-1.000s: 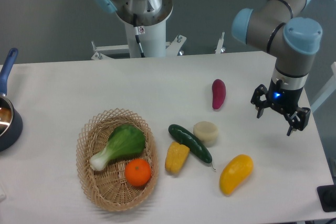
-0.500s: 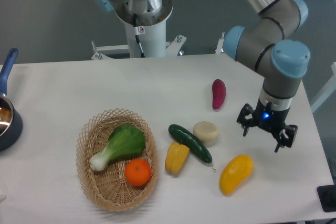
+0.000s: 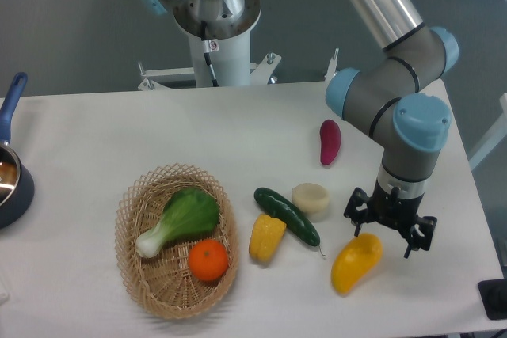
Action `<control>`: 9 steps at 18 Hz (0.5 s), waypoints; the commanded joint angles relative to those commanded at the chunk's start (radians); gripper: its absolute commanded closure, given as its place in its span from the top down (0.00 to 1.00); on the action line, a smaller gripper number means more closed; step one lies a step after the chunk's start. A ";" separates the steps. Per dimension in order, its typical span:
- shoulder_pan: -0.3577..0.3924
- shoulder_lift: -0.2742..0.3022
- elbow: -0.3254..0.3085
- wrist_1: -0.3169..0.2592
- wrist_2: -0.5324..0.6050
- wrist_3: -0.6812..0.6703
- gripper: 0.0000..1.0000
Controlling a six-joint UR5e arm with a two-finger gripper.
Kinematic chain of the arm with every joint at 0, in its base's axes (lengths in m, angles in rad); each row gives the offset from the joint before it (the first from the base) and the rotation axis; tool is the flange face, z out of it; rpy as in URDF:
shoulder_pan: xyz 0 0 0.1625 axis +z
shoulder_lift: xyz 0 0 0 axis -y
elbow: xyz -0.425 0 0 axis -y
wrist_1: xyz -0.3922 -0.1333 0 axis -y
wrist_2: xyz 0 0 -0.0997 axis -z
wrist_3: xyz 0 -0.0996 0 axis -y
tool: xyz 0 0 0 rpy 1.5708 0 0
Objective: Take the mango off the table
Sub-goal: 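Move the gripper toward the yellow mango on the table, then lower the open gripper around the yellow mango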
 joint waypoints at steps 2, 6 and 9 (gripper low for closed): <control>0.000 -0.015 0.002 0.012 0.003 0.005 1.00; 0.000 -0.022 -0.005 0.015 0.003 0.043 1.00; -0.003 -0.031 -0.008 0.015 0.006 0.054 1.00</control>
